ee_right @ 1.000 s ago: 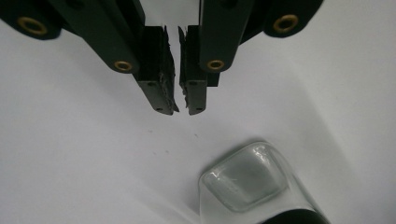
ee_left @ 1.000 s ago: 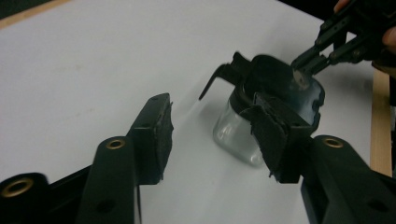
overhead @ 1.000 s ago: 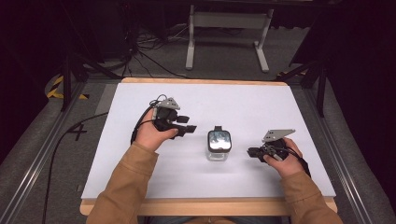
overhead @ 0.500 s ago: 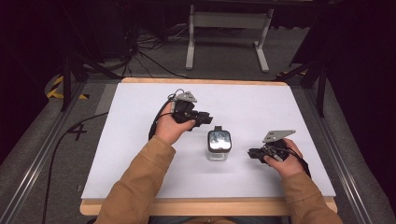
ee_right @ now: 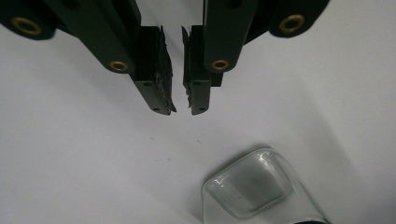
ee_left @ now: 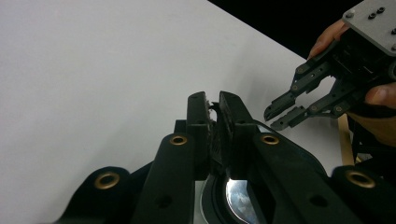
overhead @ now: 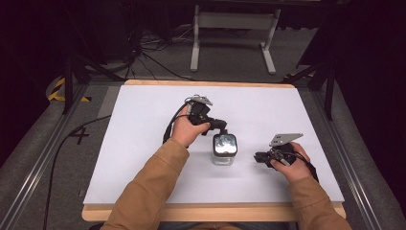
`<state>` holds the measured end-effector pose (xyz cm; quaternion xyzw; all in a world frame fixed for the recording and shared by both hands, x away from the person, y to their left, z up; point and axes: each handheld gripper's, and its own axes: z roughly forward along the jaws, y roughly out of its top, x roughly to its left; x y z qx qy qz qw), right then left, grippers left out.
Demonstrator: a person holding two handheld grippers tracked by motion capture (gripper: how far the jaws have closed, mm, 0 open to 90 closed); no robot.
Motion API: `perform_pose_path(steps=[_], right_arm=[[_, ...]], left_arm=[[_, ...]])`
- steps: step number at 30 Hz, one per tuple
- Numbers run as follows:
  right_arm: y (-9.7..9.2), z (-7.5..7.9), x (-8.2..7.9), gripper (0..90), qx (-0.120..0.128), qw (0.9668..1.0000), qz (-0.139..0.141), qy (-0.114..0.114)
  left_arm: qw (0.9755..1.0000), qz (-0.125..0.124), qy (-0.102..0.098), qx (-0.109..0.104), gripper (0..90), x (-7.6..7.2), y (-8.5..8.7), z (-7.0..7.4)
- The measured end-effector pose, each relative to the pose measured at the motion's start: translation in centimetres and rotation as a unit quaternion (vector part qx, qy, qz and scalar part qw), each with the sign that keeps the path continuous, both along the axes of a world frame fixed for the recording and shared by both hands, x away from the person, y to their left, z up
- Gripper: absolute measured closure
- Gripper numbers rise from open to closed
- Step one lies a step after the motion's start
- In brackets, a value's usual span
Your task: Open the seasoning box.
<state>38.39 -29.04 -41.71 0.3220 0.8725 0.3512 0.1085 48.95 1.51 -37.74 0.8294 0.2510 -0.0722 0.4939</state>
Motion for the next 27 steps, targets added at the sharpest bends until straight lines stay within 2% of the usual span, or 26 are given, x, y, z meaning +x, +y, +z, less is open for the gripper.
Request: perform_pose_path(steps=[2, 7, 13, 27], right_arm=[[0.1, 0.0, 0.0, 81.0, 0.000, 1.0000, 0.001, 0.001], [0.2, 0.0, 0.0, 80.6, -0.001, 1.0000, 0.004, -0.002], [0.4, 0.0, -0.1, 80.1, -0.002, 1.0000, 0.006, -0.001], [1.5, 0.9, -0.7, 80.5, 0.004, 0.9995, 0.025, -0.019]], left_arm=[[1.0000, -0.002, 0.005, 0.000, 88.7, 0.0, -0.1, -0.1], [0.9999, -0.001, -0.001, 0.012, 88.4, -0.1, -0.2, -0.1], [0.9999, -0.002, -0.006, 0.011, 89.8, -0.1, -0.2, -0.1], [0.9999, 0.001, 0.011, 0.006, 89.8, 0.2, -0.1, -0.2]])
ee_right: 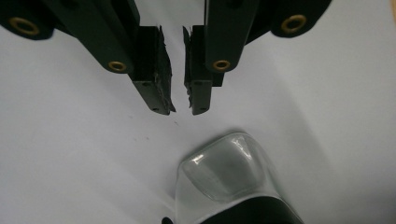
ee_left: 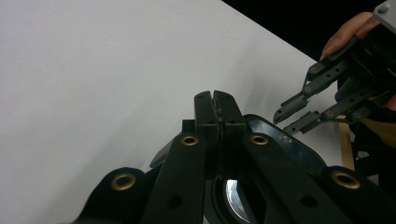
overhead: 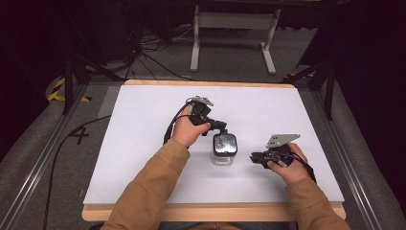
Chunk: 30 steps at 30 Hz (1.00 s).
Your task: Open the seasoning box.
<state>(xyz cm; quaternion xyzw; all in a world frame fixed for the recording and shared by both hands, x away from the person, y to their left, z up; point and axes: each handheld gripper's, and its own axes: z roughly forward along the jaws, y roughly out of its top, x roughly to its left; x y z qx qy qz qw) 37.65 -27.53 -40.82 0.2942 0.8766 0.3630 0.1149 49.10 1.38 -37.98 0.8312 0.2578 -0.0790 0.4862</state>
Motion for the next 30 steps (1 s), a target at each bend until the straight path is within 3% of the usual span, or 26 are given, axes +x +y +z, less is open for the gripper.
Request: perform_pose_path(steps=[5, 17, 23, 30], right_arm=[[0.9, 0.7, -0.4, 84.4, 0.008, 0.9997, 0.017, -0.012], [2.4, 0.9, -1.1, 89.8, 0.020, 0.9987, 0.043, -0.017], [3.2, 1.3, -1.6, 90.0, 0.052, 0.9967, 0.053, -0.033], [3.9, 1.9, -1.5, 90.0, 0.096, 0.9931, 0.037, -0.055]], left_arm=[[1.0000, 0.000, 0.002, 0.002, 89.7, 0.1, 0.0, 0.0], [1.0000, 0.000, 0.005, -0.002, 89.6, 0.2, 0.0, -0.1], [1.0000, -0.001, 0.007, -0.001, 89.7, 0.2, 0.0, -0.2], [0.9999, -0.001, 0.011, -0.004, 89.7, 0.3, 0.1, -0.2]])
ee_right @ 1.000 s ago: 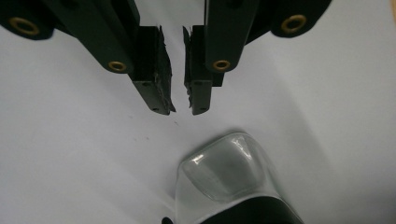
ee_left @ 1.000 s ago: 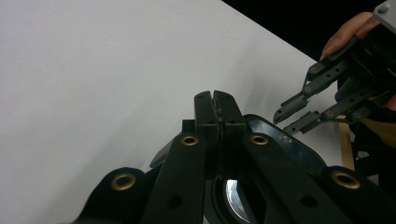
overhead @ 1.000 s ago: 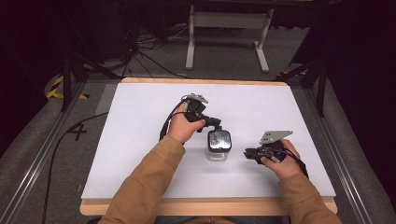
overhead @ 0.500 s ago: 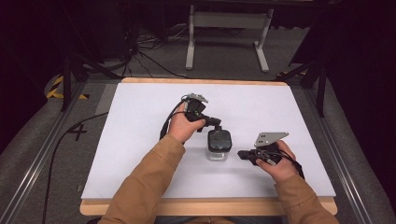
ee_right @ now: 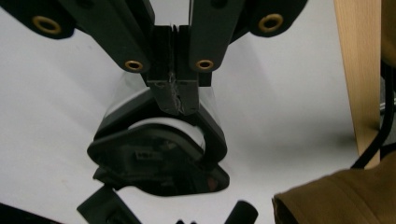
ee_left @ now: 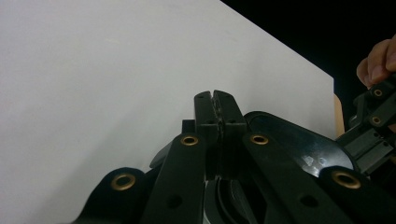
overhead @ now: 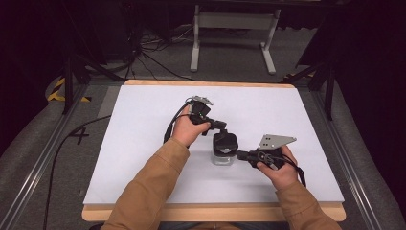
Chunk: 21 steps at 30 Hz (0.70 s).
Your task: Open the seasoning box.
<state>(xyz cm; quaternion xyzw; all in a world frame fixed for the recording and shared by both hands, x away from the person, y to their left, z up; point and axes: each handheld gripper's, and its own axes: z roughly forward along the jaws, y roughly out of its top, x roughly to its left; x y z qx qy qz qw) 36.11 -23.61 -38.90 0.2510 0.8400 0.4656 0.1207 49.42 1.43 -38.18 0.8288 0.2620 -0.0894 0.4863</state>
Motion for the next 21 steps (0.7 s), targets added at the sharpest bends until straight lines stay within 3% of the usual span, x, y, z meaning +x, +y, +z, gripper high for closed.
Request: perform_pose_path(steps=[7, 9, 11, 16, 21], right_arm=[[0.2, 0.2, 0.2, 90.0, 0.018, 0.9998, -0.011, -0.007], [0.3, 0.2, 0.2, 90.0, 0.023, 0.9997, -0.011, -0.006], [0.3, 0.2, 0.2, 90.0, 0.022, 0.9997, -0.009, -0.007], [0.4, 0.4, 0.3, 90.0, 0.026, 0.9996, -0.010, -0.012], [0.5, 0.7, 0.4, 90.0, 0.030, 0.9993, -0.014, -0.020]], left_arm=[[1.0000, 0.006, -0.005, 0.004, 88.8, -0.1, -0.1, 0.1], [0.9998, 0.009, -0.011, 0.013, 83.5, 0.0, 0.1, 0.2], [0.9998, 0.013, -0.016, 0.006, 81.5, 0.0, 0.3, 0.3], [0.9993, 0.016, -0.034, -0.008, 83.3, -1.0, 1.5, 2.1], [0.9989, 0.002, -0.047, -0.005, 85.3, -2.8, 2.7, 4.0]])
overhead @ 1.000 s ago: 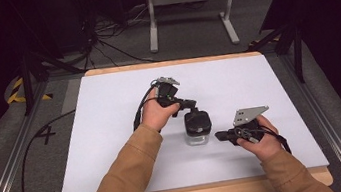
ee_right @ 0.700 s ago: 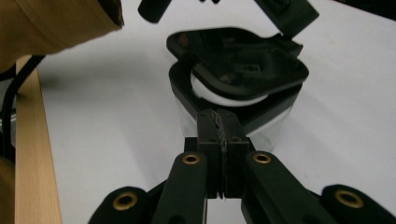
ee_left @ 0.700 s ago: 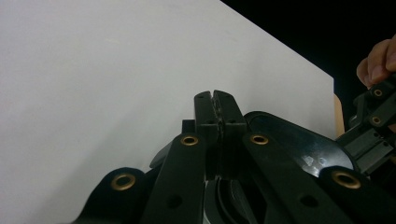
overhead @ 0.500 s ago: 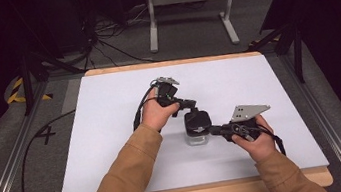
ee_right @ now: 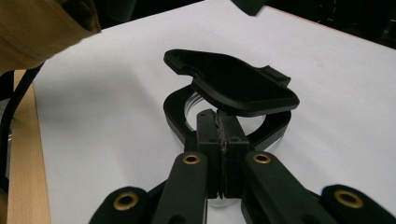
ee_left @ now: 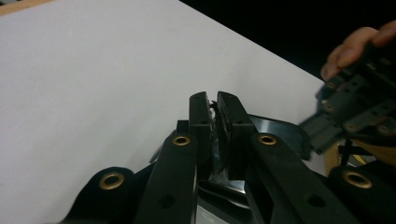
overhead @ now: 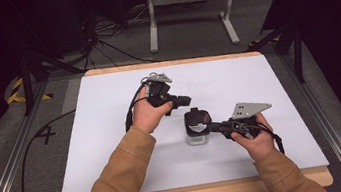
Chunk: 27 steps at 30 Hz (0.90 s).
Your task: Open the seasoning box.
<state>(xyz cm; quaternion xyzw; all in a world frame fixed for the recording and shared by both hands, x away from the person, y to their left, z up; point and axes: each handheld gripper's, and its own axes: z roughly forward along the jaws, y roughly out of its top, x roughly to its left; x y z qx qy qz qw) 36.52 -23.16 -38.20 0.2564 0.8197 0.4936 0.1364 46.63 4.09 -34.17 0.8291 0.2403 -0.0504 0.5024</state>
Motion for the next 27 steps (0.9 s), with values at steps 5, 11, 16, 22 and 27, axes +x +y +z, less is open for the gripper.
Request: perform_pose_path(steps=[5, 11, 16, 22, 27], right_arm=[[0.1, 0.5, 0.1, 90.0, 0.007, 0.9999, -0.008, -0.010], [0.1, 0.8, 0.1, 90.0, 0.016, 0.9993, -0.018, -0.029], [0.1, 0.9, 0.1, 90.0, 0.021, 0.9990, -0.024, -0.031], [0.4, 1.1, 0.0, 90.0, 0.025, 0.9988, -0.025, -0.035], [0.6, 0.9, 0.0, 90.0, 0.022, 0.9990, -0.023, -0.032]], left_arm=[[0.9997, -0.023, -0.009, 0.001, 88.4, -2.2, 0.9, 1.1], [0.9991, -0.040, -0.016, -0.007, 89.6, -5.1, 1.8, 1.4], [0.9970, -0.070, -0.004, 0.034, 89.6, -6.4, 0.9, 0.4], [0.9962, -0.066, -0.005, 0.057, 89.5, -6.2, -0.8, -0.9], [0.9984, -0.034, -0.022, 0.039, 89.5, -5.6, -0.7, -1.0]])
